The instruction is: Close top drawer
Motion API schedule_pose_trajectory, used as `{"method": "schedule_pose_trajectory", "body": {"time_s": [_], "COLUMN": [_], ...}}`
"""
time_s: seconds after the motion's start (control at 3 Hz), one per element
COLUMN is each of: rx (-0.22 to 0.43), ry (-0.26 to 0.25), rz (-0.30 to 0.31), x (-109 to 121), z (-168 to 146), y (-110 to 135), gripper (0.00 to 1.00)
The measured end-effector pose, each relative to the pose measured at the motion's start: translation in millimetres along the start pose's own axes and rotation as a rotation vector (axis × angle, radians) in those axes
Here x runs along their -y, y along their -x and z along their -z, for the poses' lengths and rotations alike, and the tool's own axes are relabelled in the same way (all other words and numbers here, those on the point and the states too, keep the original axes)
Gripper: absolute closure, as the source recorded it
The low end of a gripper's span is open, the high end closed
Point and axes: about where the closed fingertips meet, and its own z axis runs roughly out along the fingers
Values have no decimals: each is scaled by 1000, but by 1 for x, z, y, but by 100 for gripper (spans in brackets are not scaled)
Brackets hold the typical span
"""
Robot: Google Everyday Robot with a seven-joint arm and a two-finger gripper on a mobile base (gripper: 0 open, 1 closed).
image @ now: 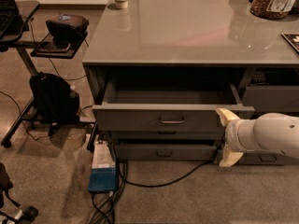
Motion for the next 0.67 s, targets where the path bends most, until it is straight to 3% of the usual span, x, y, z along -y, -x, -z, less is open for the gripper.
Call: {"method": "schedule_pose_trajectory", "body": {"time_s": [0.33,0.67], "rx": [15,14], "ry": [24,90], "rz": [-6,-9], "x": [4,-2], "z": [-12,-29], "y": [-2,-6], "gripper": [0,0]}}
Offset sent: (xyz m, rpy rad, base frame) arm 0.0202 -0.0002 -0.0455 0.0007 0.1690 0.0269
